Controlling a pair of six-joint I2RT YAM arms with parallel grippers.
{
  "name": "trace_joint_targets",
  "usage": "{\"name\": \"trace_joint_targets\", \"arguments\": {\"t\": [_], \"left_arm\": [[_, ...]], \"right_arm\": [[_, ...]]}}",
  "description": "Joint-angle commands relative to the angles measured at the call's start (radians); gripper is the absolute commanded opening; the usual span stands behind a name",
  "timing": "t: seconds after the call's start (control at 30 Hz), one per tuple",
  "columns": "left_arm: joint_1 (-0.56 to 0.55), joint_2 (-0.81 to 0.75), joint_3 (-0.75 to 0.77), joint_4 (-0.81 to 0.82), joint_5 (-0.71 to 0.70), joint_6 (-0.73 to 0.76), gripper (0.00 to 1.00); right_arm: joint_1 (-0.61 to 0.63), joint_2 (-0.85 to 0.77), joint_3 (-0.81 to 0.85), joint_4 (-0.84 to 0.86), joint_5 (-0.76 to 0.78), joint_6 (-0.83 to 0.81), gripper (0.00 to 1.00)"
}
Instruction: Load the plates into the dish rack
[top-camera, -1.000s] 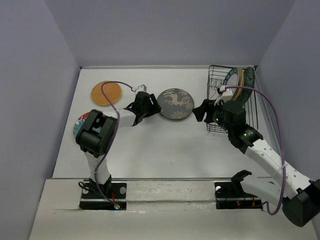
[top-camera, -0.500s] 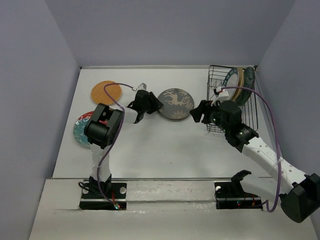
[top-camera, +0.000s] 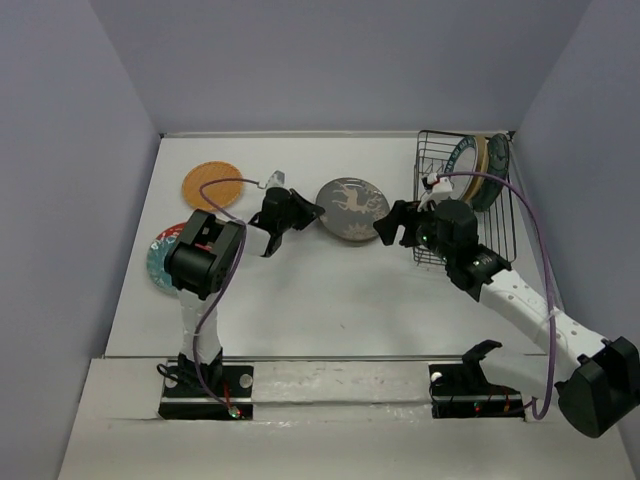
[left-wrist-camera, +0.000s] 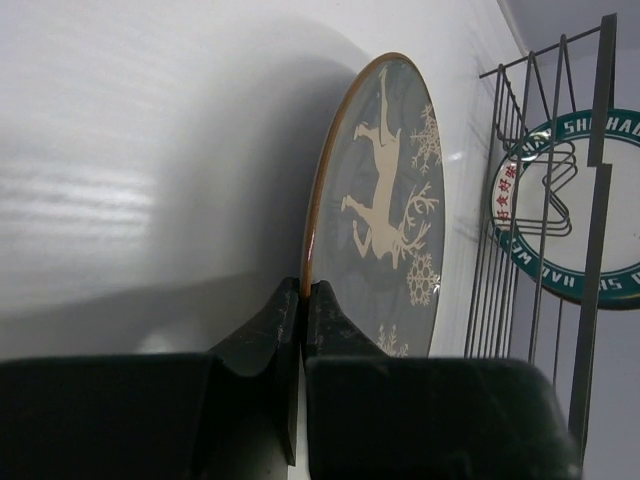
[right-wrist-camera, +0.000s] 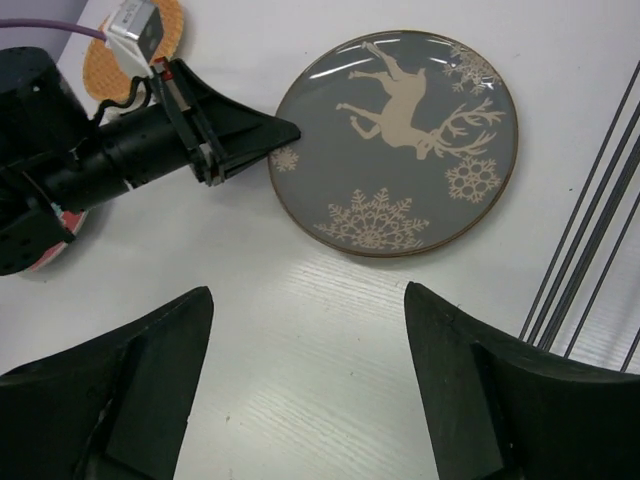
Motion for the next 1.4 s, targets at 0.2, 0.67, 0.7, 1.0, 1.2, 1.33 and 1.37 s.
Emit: {"name": "trace_joint_targets", "arguments": {"t": [0.2,0.67,0.7,1.0,1.2,1.33,1.37], "left_arm": [[0.078,-0.494,-0.419,0.201,0.011,-0.017,0.06],[0.110,-0.999,-0.638,0.076,0.167,0.012,0.06],[0.110,-1.025,-0.643,0.048,0.172,0.018,0.06],[0.119,-1.159,-0.643,-0.007,0.287,0.021,0.05],[0.126,-1.190,-0.629,-0.007,0.310,0.024,0.06],[0.133,-1.191,-0.608,-0.013,0.344,0.040,0.10],[0.139,-1.191,-0.600,-0.023,0.359,0.047,0.12]], "right_arm": [[-0.003,0.121,0.054,0.039,-0.167,-0.041,0.98],[-0.003,0.310,0.153,0.056,-0.251,-0.009,1.00],[-0.003,0.325,0.156,0.058,-0.248,-0.003,1.00],[-0.003,0.339,0.131,0.206,-0.512,0.060,0.83],[-0.003,0.373,0.051,0.488,-0.812,0.208,0.55],[-0.003,0.388,0.041,0.591,-0.901,0.290,0.07],[-0.003,0.382,0.044,0.602,-0.906,0.298,0.07]]}}
